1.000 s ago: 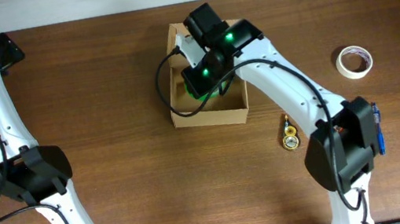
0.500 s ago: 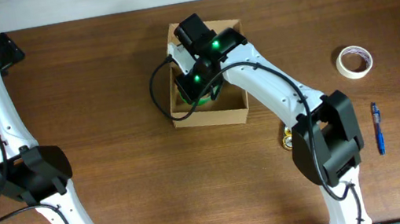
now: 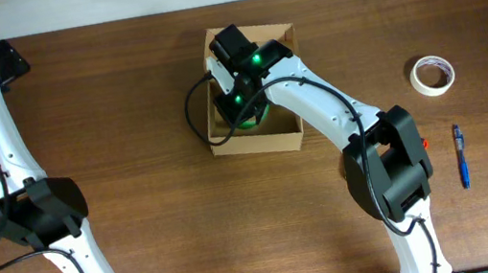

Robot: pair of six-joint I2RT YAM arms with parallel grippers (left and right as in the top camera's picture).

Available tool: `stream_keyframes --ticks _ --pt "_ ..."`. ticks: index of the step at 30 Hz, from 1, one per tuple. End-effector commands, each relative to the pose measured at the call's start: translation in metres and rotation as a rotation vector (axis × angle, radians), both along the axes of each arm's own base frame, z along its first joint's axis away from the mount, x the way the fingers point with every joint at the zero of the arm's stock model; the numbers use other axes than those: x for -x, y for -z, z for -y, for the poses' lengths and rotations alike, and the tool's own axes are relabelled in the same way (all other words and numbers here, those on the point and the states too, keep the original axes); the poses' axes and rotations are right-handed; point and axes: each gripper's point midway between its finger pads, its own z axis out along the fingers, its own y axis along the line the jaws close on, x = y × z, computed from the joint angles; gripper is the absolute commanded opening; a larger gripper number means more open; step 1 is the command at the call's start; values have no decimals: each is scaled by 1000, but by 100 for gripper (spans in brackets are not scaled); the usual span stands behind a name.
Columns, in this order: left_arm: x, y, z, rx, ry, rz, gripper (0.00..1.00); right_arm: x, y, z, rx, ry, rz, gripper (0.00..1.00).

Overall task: Pack container
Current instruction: 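Carry the green tape roll over the box and lower it inside, then open the right gripper and lift it out of the box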

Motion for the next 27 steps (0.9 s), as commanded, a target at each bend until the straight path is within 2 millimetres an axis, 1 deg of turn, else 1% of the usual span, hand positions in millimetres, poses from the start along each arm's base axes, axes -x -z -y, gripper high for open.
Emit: stream_keyframes --ticks 1,5,10,15,24,25,27 --pt "5 -15 0 -5 9 23 100 -7 -1 -3 17 13 38 4" --pt "5 -15 0 -5 9 23 100 -8 5 -4 20 26 26 4" --pt "5 -15 0 -5 9 23 100 -3 14 -7 24 14 5 4" --pt "5 -15 0 -5 9 23 100 2 14 -15 18 -3 1 4" --pt "5 -15 0 -5 9 23 100 6 15 -14 26 -6 -11 4" --pt "5 -15 0 -5 9 23 100 6 15 -14 27 -6 -12 10" --pt "5 -15 0 -5 9 23 100 6 15 -14 27 -6 -12 25"
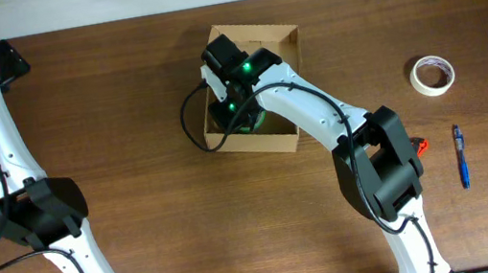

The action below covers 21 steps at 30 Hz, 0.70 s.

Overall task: Pack container
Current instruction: 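Open the right gripper and lift it out of the box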

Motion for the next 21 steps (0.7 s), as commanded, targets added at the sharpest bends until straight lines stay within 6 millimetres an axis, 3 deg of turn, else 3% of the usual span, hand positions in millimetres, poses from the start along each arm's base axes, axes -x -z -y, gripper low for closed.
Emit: stream_keyframes --ticks 1,4,13,15,21 --pt "5 -15 0 -5 9 23 100 -2 -3 -4 -3 -12 12 33" --pt "5 -15 0 -5 9 23 100 -1 -2 -4 -1 -12 10 37" --pt "5 -15 0 -5 9 23 100 -6 -12 -2 4 -25 53 36" --pt "5 -15 0 -5 9 23 100 -12 -24 0 5 -16 94 37" --pt "5 -15 0 -5 9 23 100 -31 -86 11 -27 28 238 42"
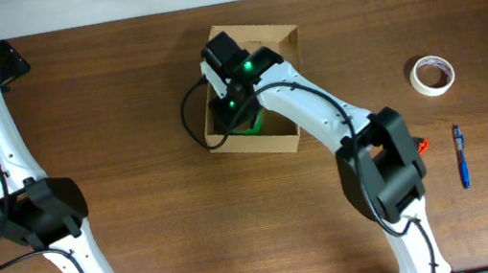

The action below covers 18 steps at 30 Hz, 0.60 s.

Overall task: Pack container
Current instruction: 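Open the right gripper and lift it out of the box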

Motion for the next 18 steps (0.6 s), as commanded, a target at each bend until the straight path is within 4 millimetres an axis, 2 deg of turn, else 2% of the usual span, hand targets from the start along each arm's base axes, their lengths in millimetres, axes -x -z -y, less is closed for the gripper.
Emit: stream_keyframes --ticks 1,6,9,11,14,16,18 --pt "5 -15 0 -5 9 23 100 -20 -83 8 -53 28 187 42" --pt "5 -15 0 -5 9 23 100 -16 -132 25 -56 60 274 43" --pt "5 -15 0 -5 9 23 100 -10 -162 46 -7 102 342 44" --pt "5 -15 0 -5 9 23 100 -8 -182 69 50 152 395 45" --pt "5 -15 0 -5 9 23 100 -5 -201 110 126 236 429 45" --pt "5 -15 0 -5 9 23 100 -4 -206 142 157 296 415 46" --pt "5 -15 0 -5 9 23 100 -5 -204 183 181 402 372 48"
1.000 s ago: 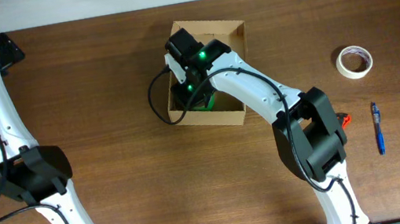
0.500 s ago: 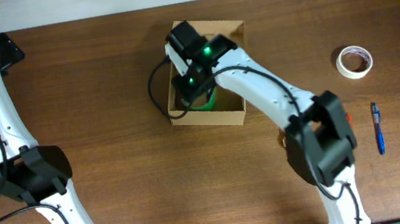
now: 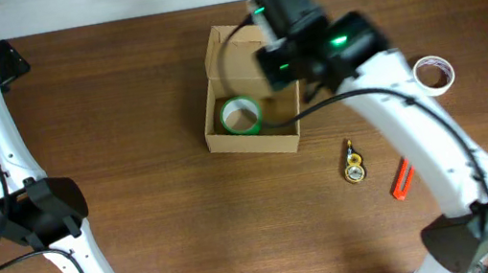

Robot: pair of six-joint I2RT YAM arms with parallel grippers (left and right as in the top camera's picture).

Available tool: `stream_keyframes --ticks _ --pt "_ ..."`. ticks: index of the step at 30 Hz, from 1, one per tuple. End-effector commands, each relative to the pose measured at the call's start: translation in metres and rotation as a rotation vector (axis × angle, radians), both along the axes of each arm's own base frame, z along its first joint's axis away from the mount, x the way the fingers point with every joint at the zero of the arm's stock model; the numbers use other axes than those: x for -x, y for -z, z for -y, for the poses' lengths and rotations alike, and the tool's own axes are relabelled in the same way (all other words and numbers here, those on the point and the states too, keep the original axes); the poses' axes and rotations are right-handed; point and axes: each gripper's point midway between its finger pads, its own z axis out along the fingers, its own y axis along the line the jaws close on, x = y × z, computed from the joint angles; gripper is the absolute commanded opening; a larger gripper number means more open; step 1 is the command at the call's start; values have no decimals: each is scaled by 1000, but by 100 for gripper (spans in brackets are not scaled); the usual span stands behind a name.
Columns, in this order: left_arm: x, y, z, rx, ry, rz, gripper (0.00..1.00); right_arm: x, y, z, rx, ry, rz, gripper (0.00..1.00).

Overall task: Pack container
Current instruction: 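Open the right gripper and lift it out of the box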

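Note:
The open cardboard box point(image 3: 211, 72) stands at the table's middle back. A green tape roll point(image 3: 241, 116) lies flat in its front left corner, in full view. My right gripper point(image 3: 276, 62) hangs above the box's right wall, high up and blurred, apart from the roll. Whether its fingers are open I cannot tell. My left arm reaches to the far back left corner, where the left gripper point(image 3: 8, 59) shows only as a dark shape.
To the right of the box lie a small gold-coloured object point(image 3: 354, 170) and a red marker point(image 3: 400, 179). A white tape roll point(image 3: 434, 74) sits at the right, half behind my right arm. The left arm's elbow point(image 3: 32, 212) stands over the left side.
My right gripper was down inside the box over the green roll. Now it is up and to the right, above the box's right wall, and the roll lies uncovered in the box.
My right gripper was low in the box with something green under it. In the following two moments it stayed there, and the box had turned and shifted slightly left. Now the gripper is out of the box and the green tape roll lies inside.

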Motion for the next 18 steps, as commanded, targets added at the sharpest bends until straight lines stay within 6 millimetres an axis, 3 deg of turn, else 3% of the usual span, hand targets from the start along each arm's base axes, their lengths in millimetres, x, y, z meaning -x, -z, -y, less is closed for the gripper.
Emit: stream_keyframes --ticks 1,7,12,14,18 --pt "5 -15 0 -5 8 23 100 -13 -7 81 46 212 2 48" --pt "5 -15 0 -5 9 23 100 -14 10 197 -72 460 -95 48" --pt "5 -15 0 -5 9 23 100 -6 33 270 -136 618 -164 48" --pt "5 -15 0 -5 8 23 100 -4 46 288 -148 659 -198 48" --pt "5 -15 0 -5 9 23 100 -5 82 302 -167 693 -288 48"
